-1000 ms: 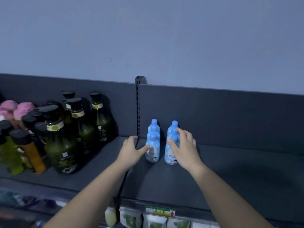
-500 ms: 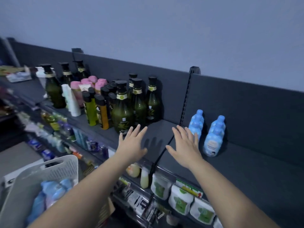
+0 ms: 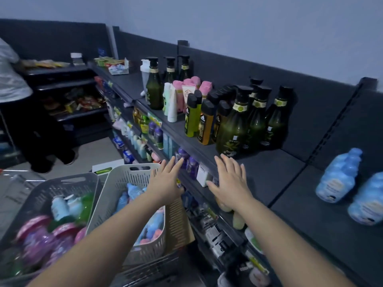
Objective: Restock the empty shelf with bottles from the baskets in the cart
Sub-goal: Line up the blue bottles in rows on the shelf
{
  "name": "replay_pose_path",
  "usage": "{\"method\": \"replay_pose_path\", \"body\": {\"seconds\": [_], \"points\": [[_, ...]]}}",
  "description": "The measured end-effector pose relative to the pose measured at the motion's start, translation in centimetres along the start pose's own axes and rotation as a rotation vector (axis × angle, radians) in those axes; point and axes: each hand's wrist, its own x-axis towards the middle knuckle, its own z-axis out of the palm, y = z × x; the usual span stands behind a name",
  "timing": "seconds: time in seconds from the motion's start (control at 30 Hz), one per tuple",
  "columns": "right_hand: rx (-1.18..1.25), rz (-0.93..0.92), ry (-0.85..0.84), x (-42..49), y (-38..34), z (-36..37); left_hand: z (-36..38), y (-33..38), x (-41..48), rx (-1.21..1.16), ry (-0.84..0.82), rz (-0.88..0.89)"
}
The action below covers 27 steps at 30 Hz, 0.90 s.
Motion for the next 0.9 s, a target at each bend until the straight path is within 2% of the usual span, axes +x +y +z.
{"method": "replay_pose_path", "body": {"seconds": [0.27, 0.47, 0.57, 0.7, 0.83, 0.9], "points": [[-0.033, -0.056, -0.15, 5.5, -6.9, 5.6, 1.7, -12.9, 3.7, -0.009, -0.116, -0.056], [-0.03, -0.141, -0.248, 8.7, -12.3, 12.2, 6.8, -20.7, 5.0, -0.06, -0.275, -0.077], [0.019, -0.143, -0.312, 9.0, -14.6, 16.2, 9.5, -22.9, 4.4, -0.066, -0.355, -0.065], [-0.007, -0.136, -0.446, 8.6, -16.1, 21.3, 12.8, -24.5, 3.3, -0.1, -0.549, -0.125], [-0.114, -0.147, -0.673, 8.4, -16.3, 24.4, 15.6, -23.8, 2.5, -0.016, -0.743, -0.117], [-0.197, -0.179, -0.791, 7.9, -16.3, 26.1, 16.9, -23.2, 1.9, 0.0, -0.855, -0.185]]}}
